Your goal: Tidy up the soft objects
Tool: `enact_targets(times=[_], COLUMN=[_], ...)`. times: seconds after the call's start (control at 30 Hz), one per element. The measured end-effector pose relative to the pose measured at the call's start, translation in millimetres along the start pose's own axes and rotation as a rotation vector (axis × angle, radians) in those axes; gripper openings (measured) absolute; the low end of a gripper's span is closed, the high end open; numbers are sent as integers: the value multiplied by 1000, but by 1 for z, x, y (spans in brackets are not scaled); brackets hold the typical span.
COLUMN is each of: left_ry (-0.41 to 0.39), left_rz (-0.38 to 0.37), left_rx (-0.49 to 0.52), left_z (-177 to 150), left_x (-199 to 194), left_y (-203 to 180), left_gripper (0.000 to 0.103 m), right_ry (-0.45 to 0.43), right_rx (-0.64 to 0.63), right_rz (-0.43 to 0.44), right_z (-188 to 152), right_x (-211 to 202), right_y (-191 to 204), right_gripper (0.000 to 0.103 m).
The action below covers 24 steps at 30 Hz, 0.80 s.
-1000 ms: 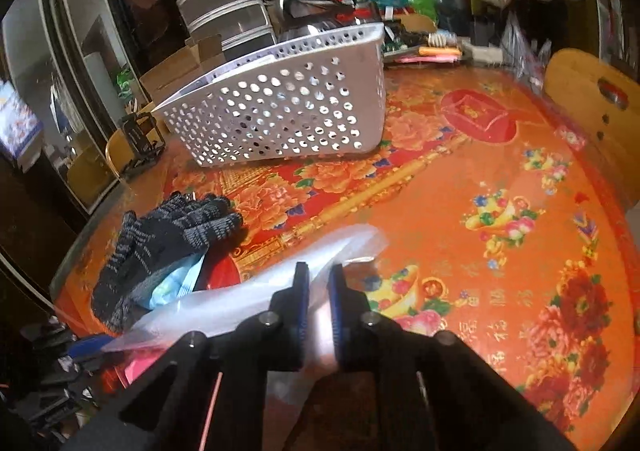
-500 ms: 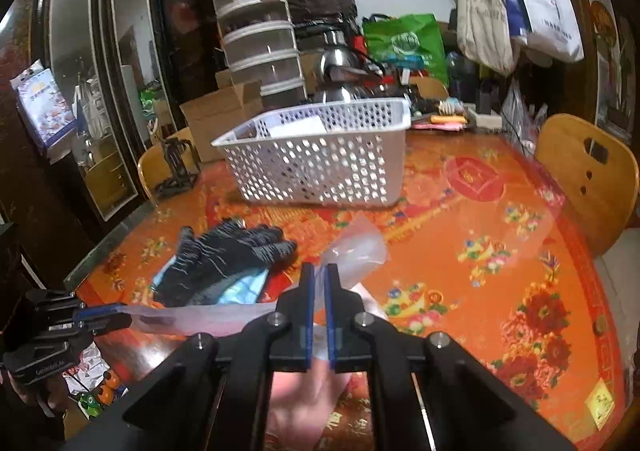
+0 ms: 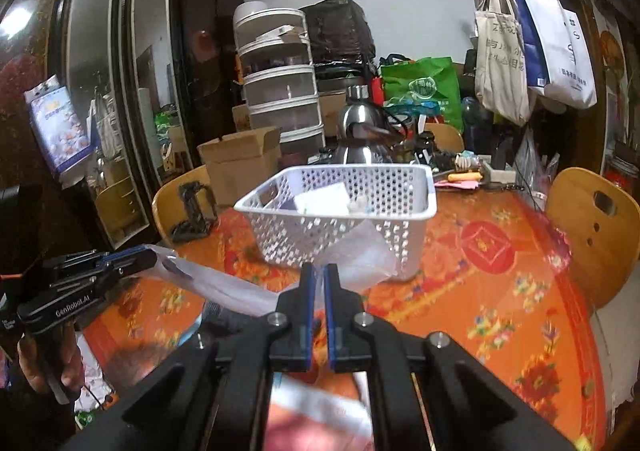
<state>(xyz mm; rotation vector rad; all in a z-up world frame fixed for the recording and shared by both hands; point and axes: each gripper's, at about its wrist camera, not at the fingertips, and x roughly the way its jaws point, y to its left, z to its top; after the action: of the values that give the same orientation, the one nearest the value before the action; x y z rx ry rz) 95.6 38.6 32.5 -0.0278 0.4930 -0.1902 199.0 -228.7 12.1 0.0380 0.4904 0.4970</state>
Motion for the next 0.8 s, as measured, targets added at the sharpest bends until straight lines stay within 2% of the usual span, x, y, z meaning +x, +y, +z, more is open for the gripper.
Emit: enact_targets(times=[0.27,0.4,0.53,0.63,0.8], left_ry=[-29,-16,14,40,88], left_rz=[18,25,54,81,105], left_rx=[-32,-59,-73,-73,-93], left_z=[83,120,154,174,200], left_x=[49,81,124,158,216], left_y=[21,32,43,50,62], left_gripper=[3,3,3,3,3], right_ry=[3,12,29,44,71], right_rx=[35,17,7,37,47], right_rz=[7,-29,-69,-62,-105], right_z=[60,87,107,119,130], right_x=[40,65,94,117,160], right_y=[-23,-28,-36,-48,-63], right_gripper=[3,3,3,3,3])
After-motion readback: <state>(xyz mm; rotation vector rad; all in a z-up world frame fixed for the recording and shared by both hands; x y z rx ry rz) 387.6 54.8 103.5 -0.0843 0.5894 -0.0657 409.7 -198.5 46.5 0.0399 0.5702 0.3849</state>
